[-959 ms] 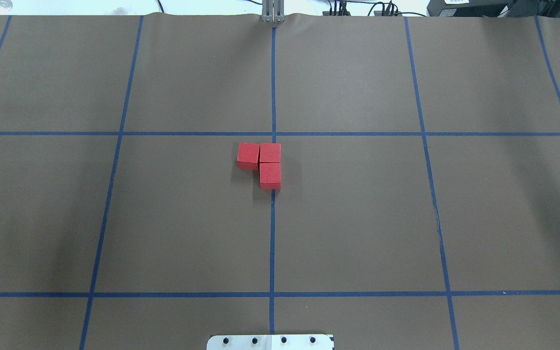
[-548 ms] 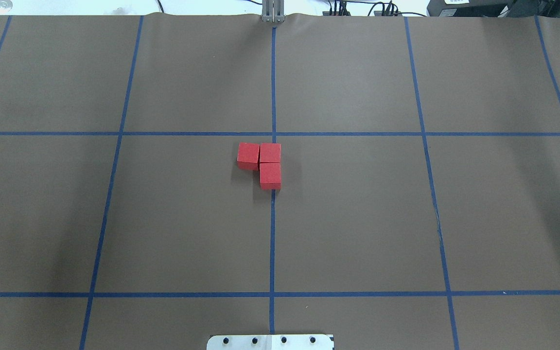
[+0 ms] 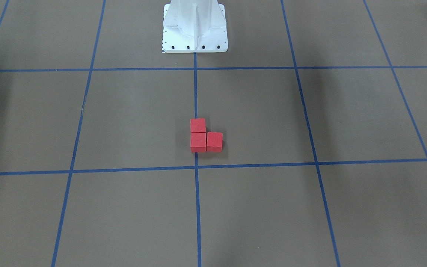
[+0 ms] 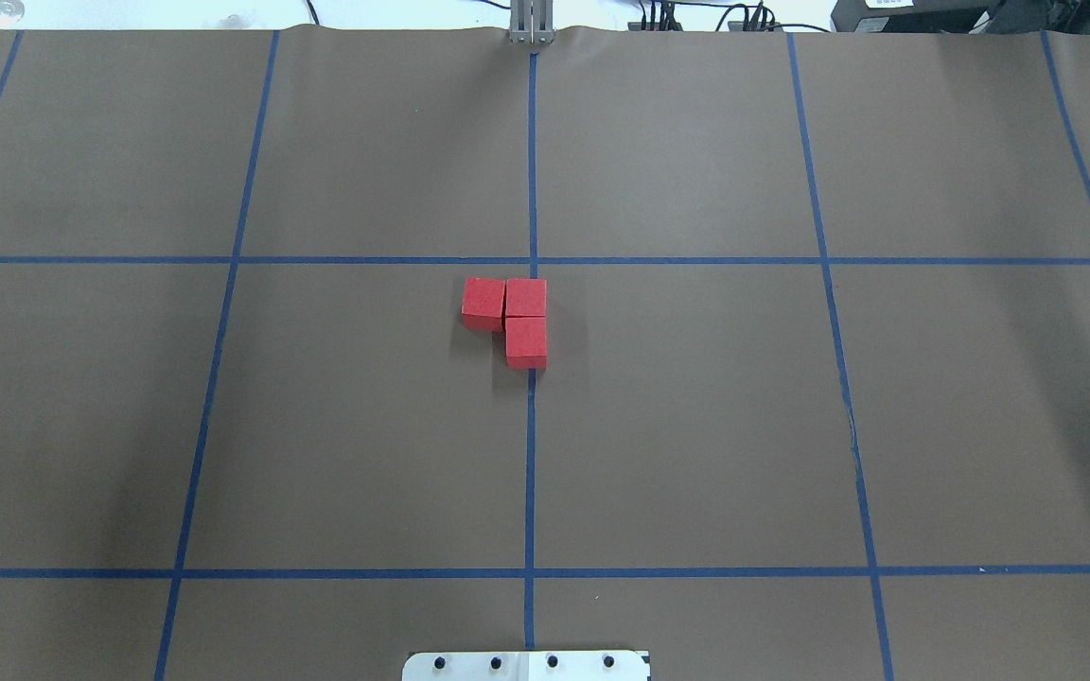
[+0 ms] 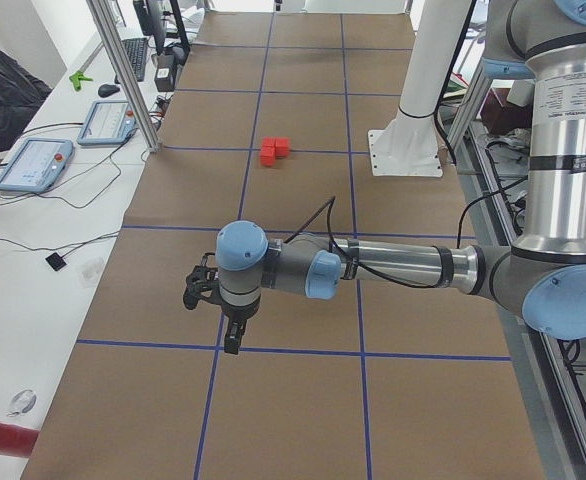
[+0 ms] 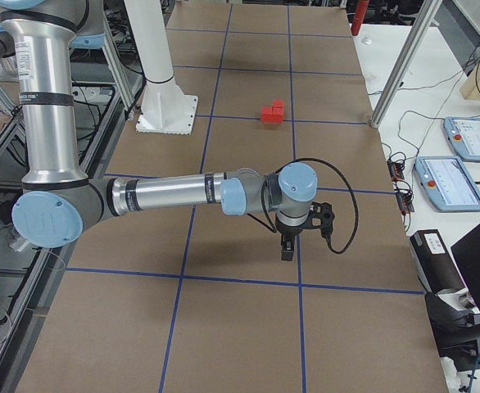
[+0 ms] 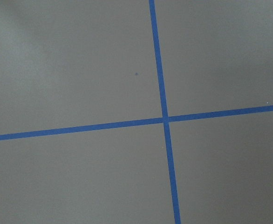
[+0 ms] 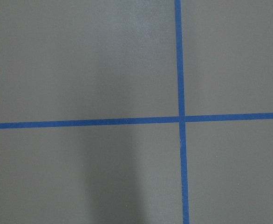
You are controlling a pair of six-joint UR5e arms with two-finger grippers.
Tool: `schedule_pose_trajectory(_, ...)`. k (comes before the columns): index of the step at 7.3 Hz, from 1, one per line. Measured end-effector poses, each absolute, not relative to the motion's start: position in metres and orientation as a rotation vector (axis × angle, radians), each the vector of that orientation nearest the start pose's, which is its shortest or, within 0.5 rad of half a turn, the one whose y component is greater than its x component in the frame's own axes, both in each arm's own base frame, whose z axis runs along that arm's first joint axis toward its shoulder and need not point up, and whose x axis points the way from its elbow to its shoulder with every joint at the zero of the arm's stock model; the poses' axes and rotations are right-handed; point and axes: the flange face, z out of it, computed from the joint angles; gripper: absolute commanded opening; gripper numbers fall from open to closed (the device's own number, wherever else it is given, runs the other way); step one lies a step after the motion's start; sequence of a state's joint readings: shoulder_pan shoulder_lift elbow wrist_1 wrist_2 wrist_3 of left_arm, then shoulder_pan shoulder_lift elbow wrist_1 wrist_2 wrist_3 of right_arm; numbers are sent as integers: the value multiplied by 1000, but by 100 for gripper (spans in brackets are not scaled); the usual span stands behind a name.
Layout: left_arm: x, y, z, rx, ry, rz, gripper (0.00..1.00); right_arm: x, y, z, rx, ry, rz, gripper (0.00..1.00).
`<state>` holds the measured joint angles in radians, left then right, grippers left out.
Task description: Form red blocks into L shape at center
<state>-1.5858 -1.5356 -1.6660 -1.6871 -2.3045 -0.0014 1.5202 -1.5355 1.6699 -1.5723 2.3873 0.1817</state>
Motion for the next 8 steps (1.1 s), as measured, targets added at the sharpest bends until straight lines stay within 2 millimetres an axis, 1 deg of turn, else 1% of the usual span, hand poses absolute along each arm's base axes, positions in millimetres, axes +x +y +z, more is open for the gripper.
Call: schedule_pose_trajectory(8,-73,-483,629,154,725,44,100,35,-514,594,22,-822,74,99)
